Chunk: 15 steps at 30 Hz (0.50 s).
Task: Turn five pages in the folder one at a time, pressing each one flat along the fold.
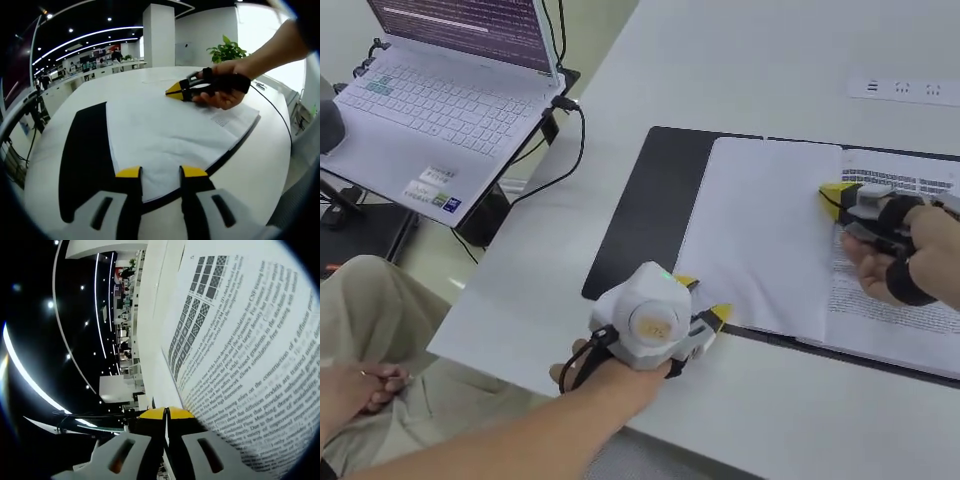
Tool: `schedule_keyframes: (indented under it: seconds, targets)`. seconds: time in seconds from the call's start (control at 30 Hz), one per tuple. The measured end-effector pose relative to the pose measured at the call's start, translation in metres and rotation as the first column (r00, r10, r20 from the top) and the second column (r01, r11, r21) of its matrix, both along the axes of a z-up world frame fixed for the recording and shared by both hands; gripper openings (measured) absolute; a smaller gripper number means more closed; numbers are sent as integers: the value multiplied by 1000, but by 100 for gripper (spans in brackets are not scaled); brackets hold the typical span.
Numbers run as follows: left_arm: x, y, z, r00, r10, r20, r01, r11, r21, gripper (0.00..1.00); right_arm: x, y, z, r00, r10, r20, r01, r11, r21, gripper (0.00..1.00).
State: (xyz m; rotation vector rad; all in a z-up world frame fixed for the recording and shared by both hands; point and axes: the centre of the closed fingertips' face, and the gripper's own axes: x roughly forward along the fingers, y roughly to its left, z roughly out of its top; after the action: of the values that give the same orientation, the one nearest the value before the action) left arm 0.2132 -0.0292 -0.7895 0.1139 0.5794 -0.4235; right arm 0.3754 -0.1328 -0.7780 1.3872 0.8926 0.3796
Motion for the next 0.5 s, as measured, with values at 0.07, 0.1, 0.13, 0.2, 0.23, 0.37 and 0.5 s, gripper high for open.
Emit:
schedule_keyframes:
  seconds: [0.07,0.1,0.13,0.2,0.23,0.37,0.5]
  targets:
    - [0,0,0,1000,1,0,-1,1000,-2,28,-9,0,1,1000,9,-5,-9,1000,11,0]
    - [0,0,0,1000,2,0,-2,1000,-2,28,-12,0,1,1000,12,-6,-12,1000,15,0]
    - [0,0,0,1000,2,0,-2,1000,-2,28,-17,0,1,1000,23,-8,-23,1000,19,0]
    - [0,0,-1,1000,2,1,-2,1000,-2,28,-32,4,3,998,70,-6,-70,997,28,0]
    - [0,0,-1,1000,2,1,-2,1000,-3,28,-37,6,3,996,86,-2,-86,996,28,0]
    - [-1,-1,-1,1000,0,0,0,1000,-1,28,-56,7,0,992,123,-2,-123,992,31,0]
    - [-1,-1,0,1000,2,-2,-2,1000,-2,28,-73,6,-3,988,155,-7,-155,988,30,0]
